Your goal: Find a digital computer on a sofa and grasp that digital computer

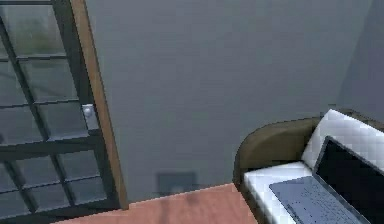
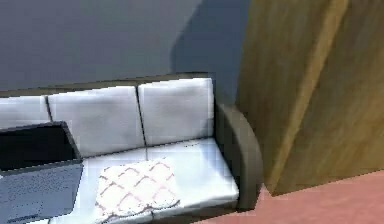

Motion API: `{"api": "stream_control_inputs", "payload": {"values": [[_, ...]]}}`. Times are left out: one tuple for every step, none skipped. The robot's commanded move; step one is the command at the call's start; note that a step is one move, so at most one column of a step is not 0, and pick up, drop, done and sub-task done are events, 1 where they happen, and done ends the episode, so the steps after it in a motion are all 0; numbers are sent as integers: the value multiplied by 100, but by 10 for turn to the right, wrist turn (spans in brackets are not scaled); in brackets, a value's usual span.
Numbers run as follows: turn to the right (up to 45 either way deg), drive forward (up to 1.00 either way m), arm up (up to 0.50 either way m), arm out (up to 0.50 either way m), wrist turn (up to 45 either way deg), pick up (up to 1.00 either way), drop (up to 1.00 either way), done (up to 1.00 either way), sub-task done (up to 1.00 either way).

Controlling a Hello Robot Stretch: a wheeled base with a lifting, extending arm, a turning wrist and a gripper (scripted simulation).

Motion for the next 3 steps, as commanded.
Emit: {"api": "stream_control_inputs", "payload": {"values": [[450,0,0,0,0,0,0,0,0],[450,0,0,0,0,0,0,0,0],[120,0,0,0,0,0,0,0,0]]}}
